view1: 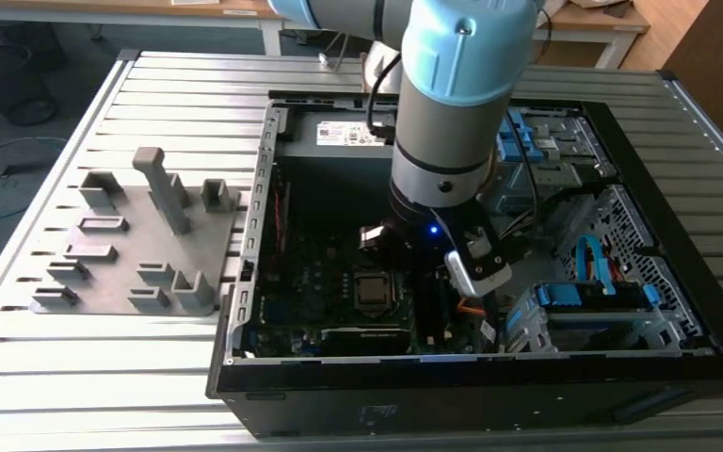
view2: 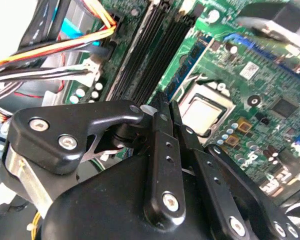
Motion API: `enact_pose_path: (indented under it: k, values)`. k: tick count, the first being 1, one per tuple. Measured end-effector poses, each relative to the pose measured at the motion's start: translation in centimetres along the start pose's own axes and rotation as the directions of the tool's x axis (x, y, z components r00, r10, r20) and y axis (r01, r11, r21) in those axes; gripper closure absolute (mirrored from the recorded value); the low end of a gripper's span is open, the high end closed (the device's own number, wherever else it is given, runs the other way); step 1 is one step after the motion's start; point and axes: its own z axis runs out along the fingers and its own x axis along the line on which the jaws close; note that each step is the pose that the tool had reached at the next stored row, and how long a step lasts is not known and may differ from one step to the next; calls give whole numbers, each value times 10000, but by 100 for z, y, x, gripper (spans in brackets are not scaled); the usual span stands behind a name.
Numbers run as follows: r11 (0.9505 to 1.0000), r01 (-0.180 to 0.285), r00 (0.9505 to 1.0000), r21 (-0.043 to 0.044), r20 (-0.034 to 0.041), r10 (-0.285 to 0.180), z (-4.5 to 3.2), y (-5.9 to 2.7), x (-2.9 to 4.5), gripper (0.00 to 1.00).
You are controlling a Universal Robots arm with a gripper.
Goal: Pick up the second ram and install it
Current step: 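Insert the second ram into the second slot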
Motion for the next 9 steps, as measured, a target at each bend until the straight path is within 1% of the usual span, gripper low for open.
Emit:
enact_pose_path:
  k: [4,6,7,9]
  values:
    - [10000,-2,10000,-11,-1,2,1,57,0,86]
    - [10000,-2,10000,-52,-3,1,0,63,1,86]
    - [10000,-3,10000,-86,-4,3,-2,64,1,86]
    - [9999,-6,10000,-137,-5,6,-22,64,1,86]
